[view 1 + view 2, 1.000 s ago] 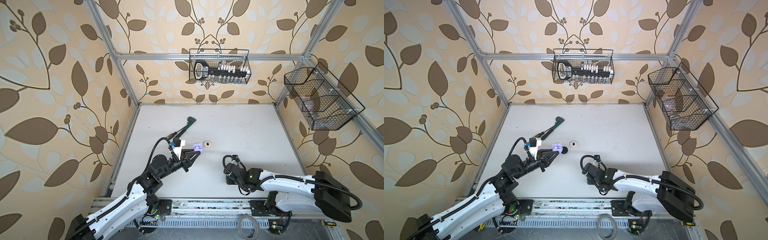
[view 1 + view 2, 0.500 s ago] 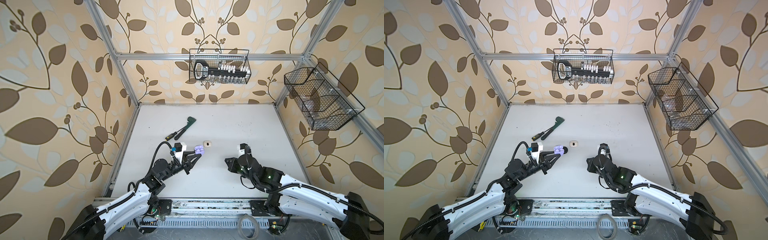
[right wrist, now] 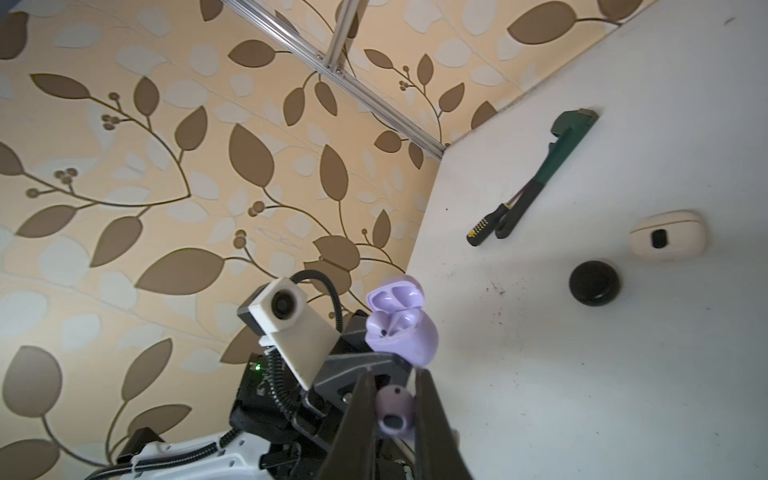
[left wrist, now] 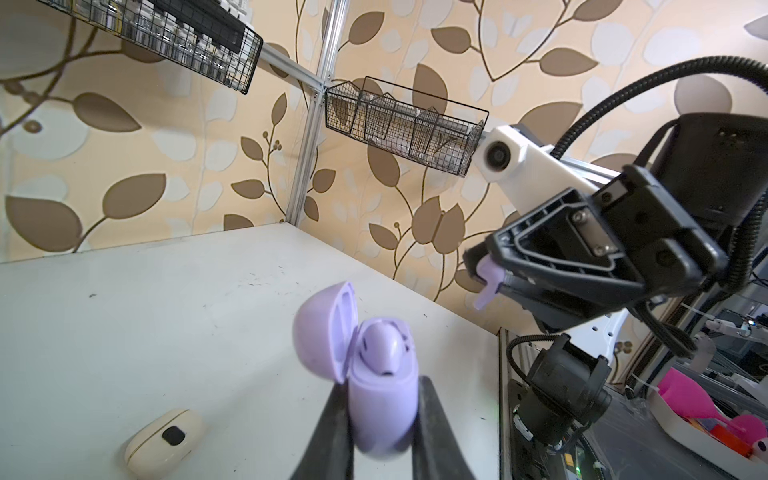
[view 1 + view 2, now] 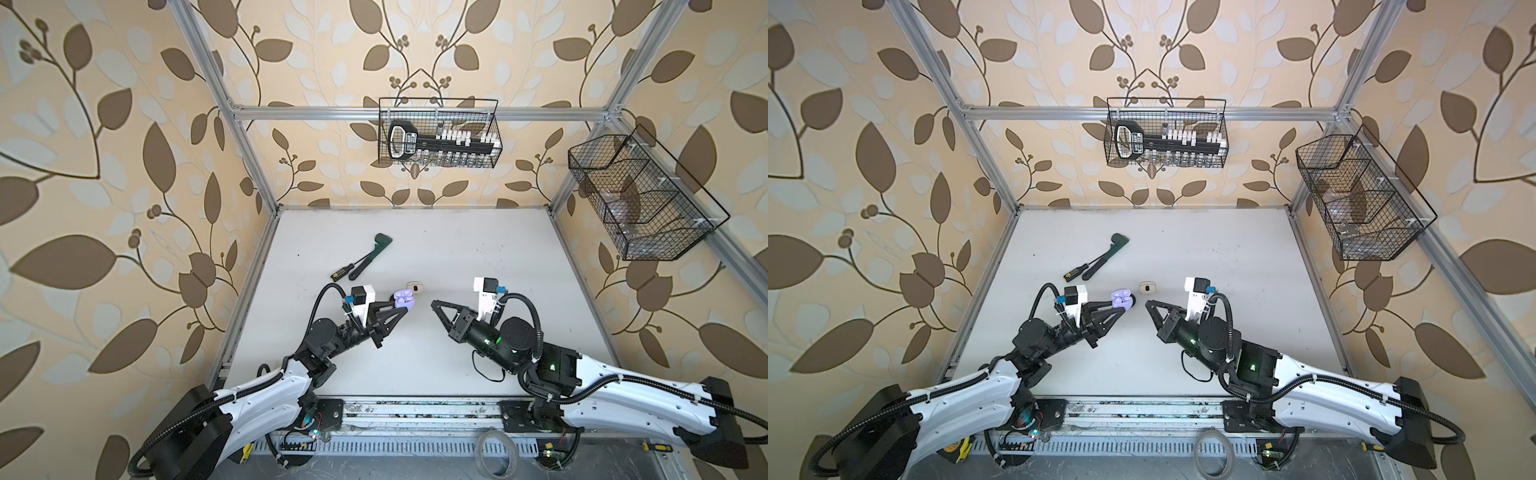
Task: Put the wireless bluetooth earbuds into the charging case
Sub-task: 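Lift the earbud and carry it toward the case held by the left gripper, then lower the earbud into the empty slot of the lavender case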
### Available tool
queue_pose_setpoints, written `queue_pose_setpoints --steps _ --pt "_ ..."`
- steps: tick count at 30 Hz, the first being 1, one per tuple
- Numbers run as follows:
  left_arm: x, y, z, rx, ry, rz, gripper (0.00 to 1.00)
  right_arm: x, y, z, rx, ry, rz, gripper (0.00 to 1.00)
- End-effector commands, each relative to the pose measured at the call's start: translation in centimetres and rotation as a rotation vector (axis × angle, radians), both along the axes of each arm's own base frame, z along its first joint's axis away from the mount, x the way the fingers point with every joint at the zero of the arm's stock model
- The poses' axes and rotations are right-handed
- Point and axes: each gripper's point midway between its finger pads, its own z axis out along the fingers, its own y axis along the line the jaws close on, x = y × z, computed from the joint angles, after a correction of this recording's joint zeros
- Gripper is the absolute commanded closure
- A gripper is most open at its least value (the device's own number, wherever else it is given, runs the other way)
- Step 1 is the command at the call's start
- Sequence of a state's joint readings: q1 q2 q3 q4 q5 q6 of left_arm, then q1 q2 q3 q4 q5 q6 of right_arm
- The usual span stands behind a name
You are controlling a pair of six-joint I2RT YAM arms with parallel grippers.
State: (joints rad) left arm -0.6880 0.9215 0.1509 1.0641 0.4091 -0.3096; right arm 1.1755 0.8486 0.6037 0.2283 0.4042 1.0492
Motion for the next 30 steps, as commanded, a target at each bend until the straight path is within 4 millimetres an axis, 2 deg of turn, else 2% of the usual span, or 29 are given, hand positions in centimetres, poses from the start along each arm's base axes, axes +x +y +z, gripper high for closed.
queue_pose_setpoints --steps 1,4,9,24,30 --pt "-1.5 -0.2 2.8 -0.064 -0.128 -0.040 1.00 0.0 1.1 5.4 0.146 -0.086 -0.004 0.87" --pt "-1.6 -0.3 2.9 -0.066 -0.137 -0.039 1.00 0.1 2.1 6.4 0.168 -0.100 0.008 0.87" --pt "-1.7 -0.4 3.4 -0.076 -0.147 -0.037 1.00 0.4 2.7 6.5 0.197 -0.099 0.004 0.88" --pt "-1.6 -0.5 4.2 -0.101 -0.154 -0.013 1.00 0.9 2.8 3.4 0.225 -0.040 -0.032 0.89" --pt "-1.3 -0.4 4.0 -0.096 -0.155 0.012 1.00 0.8 3.7 2.0 0.233 -0.004 -0.017 0.89"
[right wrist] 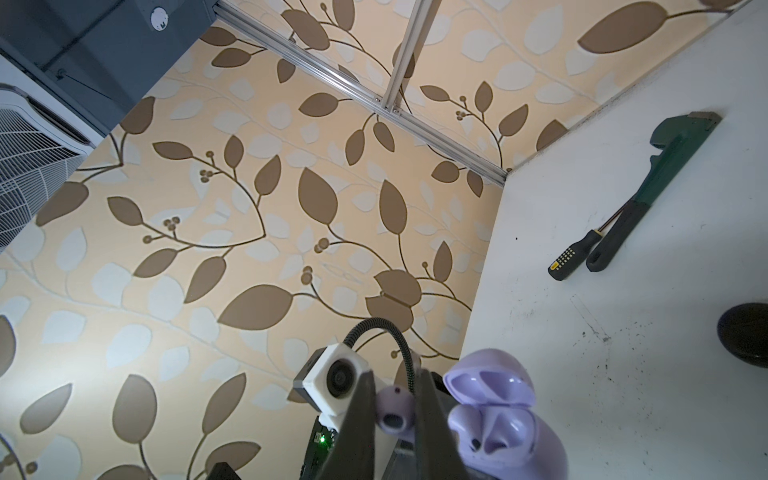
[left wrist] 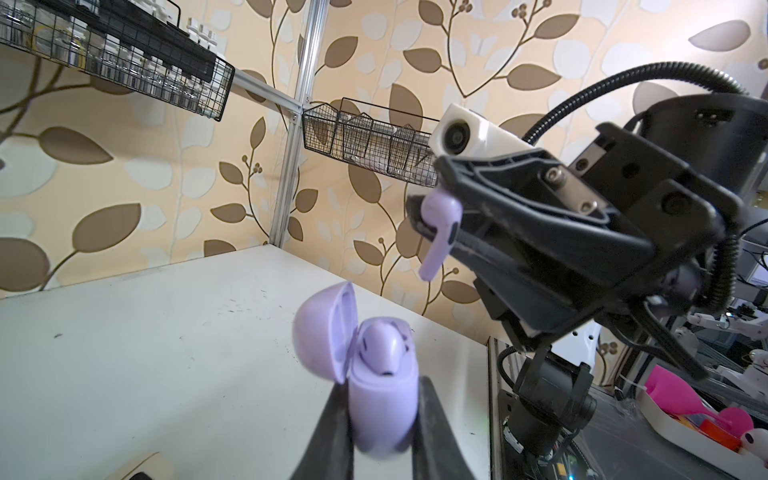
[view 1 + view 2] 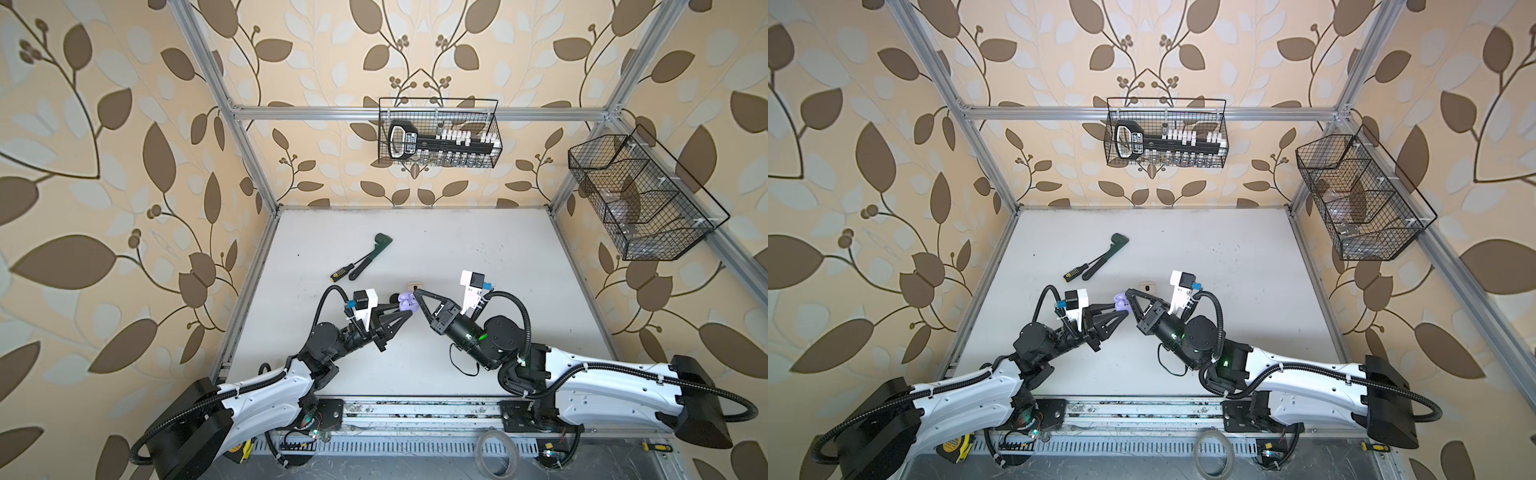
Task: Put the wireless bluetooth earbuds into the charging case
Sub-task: 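Lower the earbud into the empty slot of the lavender case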
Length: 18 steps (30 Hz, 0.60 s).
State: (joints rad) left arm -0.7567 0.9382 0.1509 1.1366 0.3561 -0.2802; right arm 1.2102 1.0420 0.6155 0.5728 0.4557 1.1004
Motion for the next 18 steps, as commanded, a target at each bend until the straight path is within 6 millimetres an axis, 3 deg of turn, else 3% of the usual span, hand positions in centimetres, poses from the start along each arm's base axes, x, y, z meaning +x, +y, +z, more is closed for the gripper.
queue_pose_setpoints --steps 1,8,18 --pt "-0.2 0.3 2.9 -0.063 -0.098 0.025 1.00 -0.1 0.5 -0.4 0.044 0.025 0.005 0.90" --pt "-0.3 0.3 2.9 -0.067 -0.102 0.028 1.00 -0.2 1.5 -1.3 0.046 0.047 0.022 0.91" --pt "-0.7 0.7 3.2 -0.075 -0.117 0.032 1.00 0.1 -0.2 -1.5 0.031 0.046 -0.036 0.91"
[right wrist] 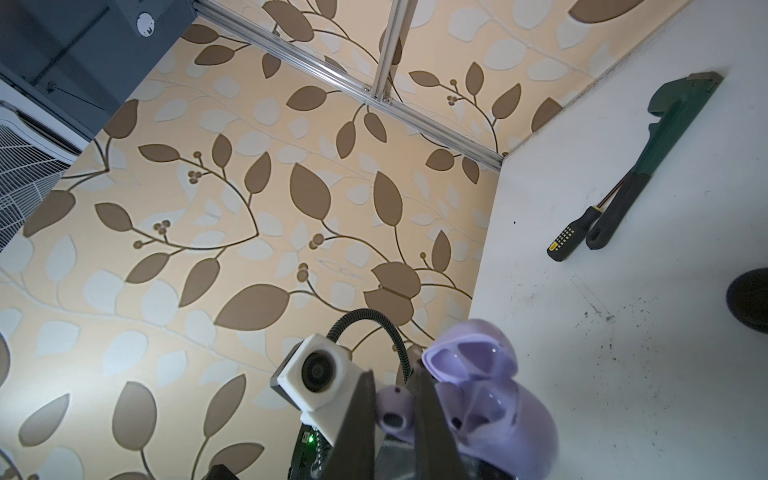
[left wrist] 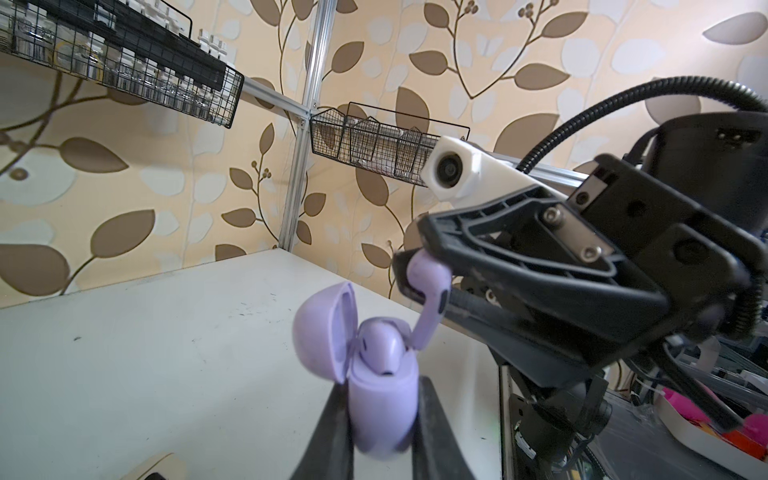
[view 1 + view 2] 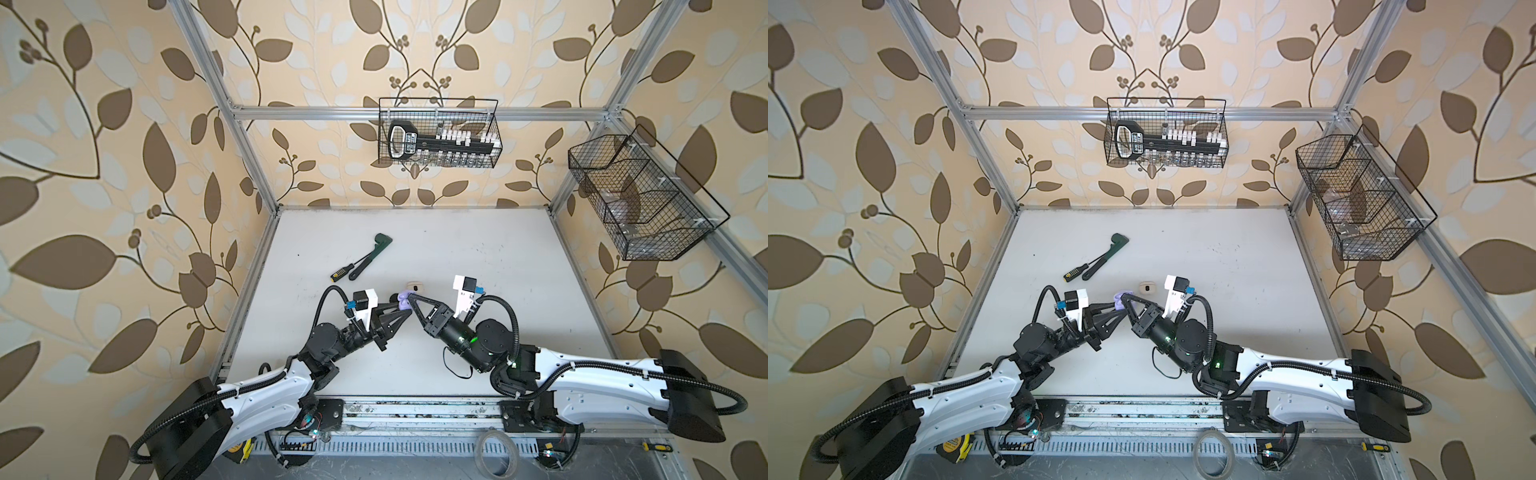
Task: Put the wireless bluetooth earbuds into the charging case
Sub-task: 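Lower the earbud into the empty slot of the lavender case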
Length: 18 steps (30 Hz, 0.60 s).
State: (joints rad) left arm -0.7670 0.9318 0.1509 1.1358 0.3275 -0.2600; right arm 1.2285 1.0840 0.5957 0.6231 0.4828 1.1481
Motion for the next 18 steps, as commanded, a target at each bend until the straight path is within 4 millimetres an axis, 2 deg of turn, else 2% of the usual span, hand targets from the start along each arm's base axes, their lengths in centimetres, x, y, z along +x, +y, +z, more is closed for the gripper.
queue_pose_setpoints --steps 1,18 --pt "-0.9 0.6 3.0 -0.074 -0.103 0.007 1.00 0.1 -0.9 -0.1 0.007 0.005 -0.036 0.91" --pt "-1.4 0.5 3.2 -0.080 -0.122 -0.018 1.00 0.4 0.0 0.6 0.018 -0.006 -0.027 0.92"
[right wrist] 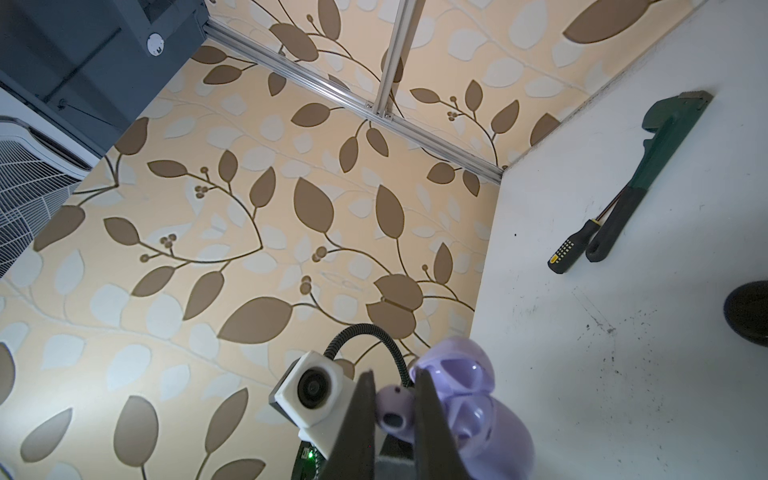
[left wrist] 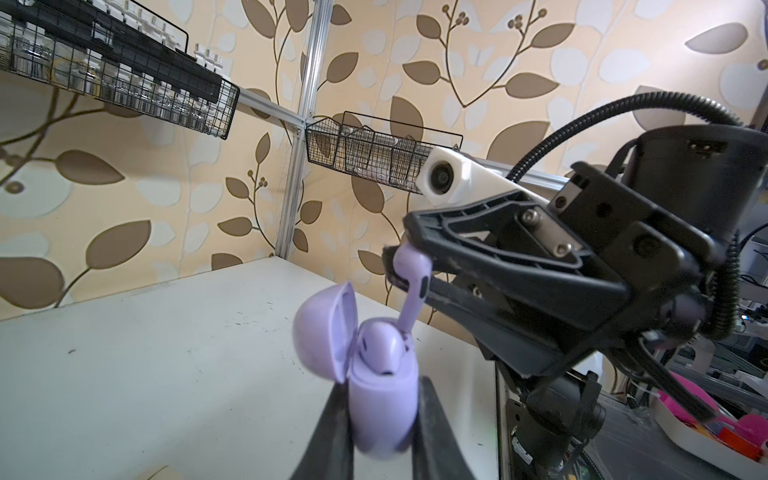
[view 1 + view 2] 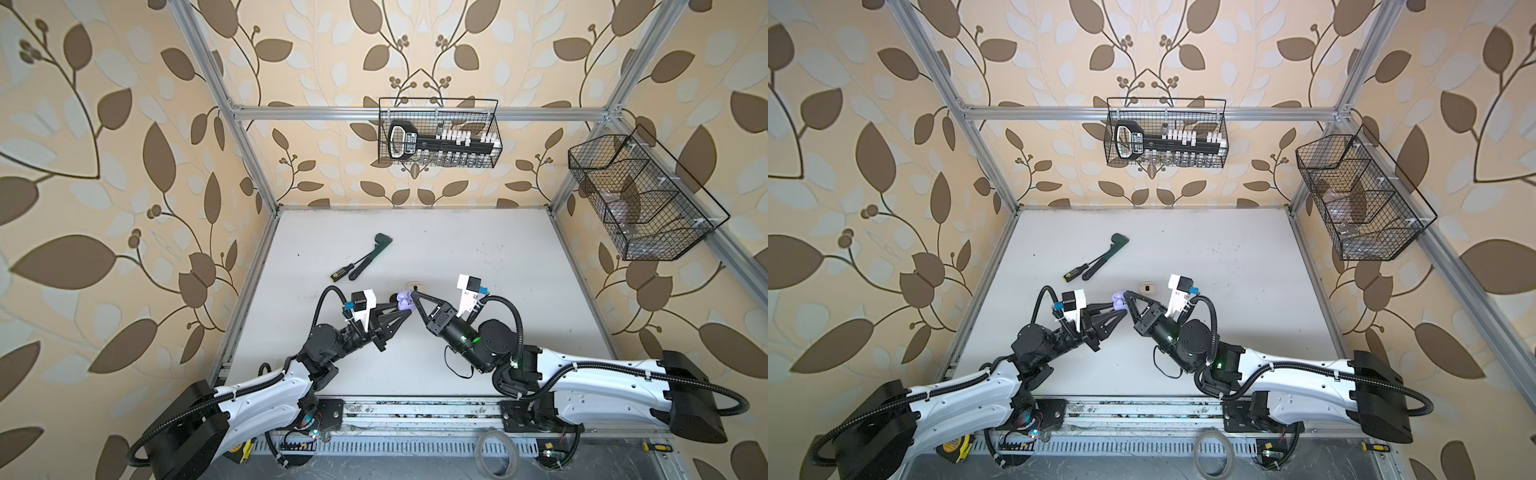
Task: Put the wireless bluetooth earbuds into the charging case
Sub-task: 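Lower the earbud into the empty slot of the lavender case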
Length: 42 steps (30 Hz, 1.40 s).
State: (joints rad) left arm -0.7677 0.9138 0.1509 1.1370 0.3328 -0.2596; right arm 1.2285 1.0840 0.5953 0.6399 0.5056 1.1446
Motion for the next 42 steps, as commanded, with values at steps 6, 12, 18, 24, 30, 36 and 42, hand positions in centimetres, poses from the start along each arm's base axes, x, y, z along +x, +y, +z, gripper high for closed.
queue_pose_setpoints --steps 6,12,18,24,30,36,42 --pt "-1.3 0.5 2.7 -0.069 -0.116 -0.011 1.00 0.2 0.6 -0.2 0.004 0.013 -0.002 0.92" --pt "-1.2 0.8 2.8 -0.065 -0.154 0.020 1.00 0.2 0.2 -1.4 -0.013 0.059 -0.016 0.95" --pt "-1.2 1.1 3.3 -0.064 -0.202 0.045 1.00 0.1 -0.5 -2.1 -0.052 0.085 -0.048 0.95" --pt "-1.6 1.2 3.8 -0.074 -0.228 0.038 1.00 0.2 -0.6 -2.7 -0.068 0.101 -0.057 0.88" --pt "-2.0 1.4 4.3 -0.086 -0.238 0.031 1.00 0.2 -0.7 -3.0 -0.081 0.105 -0.061 0.82" --pt "-2.1 1.5 4.4 -0.088 -0.242 0.027 1.00 0.1 -0.9 -2.7 -0.084 0.100 -0.065 0.79" --pt "-2.3 1.4 4.3 -0.085 -0.240 0.019 1.00 0.0 -0.6 -1.9 -0.120 0.074 -0.057 0.64"
